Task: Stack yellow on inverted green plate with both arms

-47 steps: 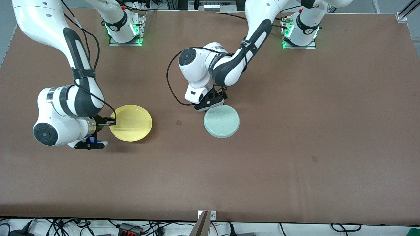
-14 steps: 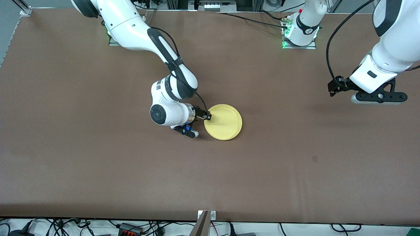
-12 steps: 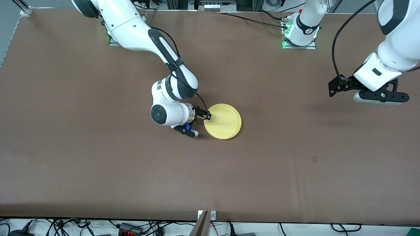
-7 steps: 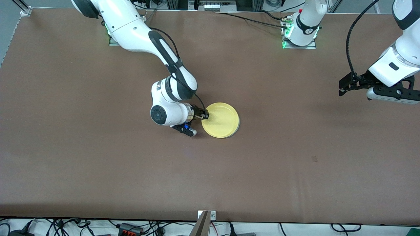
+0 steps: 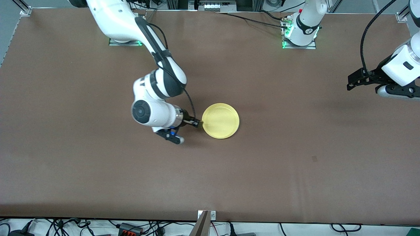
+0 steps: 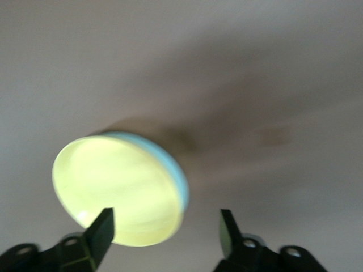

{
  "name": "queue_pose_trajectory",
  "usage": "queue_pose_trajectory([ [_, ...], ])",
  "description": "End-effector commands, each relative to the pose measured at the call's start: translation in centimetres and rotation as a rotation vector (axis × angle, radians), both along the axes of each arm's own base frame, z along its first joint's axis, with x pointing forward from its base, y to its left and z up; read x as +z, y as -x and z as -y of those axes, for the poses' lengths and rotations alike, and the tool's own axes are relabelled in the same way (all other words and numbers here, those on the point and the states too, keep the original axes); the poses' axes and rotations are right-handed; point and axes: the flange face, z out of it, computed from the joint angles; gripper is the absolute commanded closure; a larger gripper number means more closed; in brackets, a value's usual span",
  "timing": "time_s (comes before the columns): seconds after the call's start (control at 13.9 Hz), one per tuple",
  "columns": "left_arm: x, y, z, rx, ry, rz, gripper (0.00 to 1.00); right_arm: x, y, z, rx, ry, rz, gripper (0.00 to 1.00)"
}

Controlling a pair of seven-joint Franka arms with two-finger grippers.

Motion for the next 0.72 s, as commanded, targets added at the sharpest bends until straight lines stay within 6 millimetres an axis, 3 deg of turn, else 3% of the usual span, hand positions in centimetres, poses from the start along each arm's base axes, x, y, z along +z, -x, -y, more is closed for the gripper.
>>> queue_pose_trajectory([
  [0.0,0.6,-0.3,-0.1,0.001,0.016,-0.011,0.00,5.6,0.1,4.6,0.091,0.152,0.027,0.00],
  [0.29,0.7,-0.3,0.1,-0.006,0.016,-0.007,0.00,13.0,-2.4,15.9,0.078,0.192,0.085,0.00],
  [0.43,0.7,-0.3,0.2,-0.009,0.016,-0.007,0.00,14.5,-3.8,23.6,0.073,0.213,0.097,0.00],
  [0.65,0.7,-0.3,0.3,-0.010,0.016,-0.007,0.00,16.1,-3.9,29.1,0.154,0.264,0.106,0.00],
])
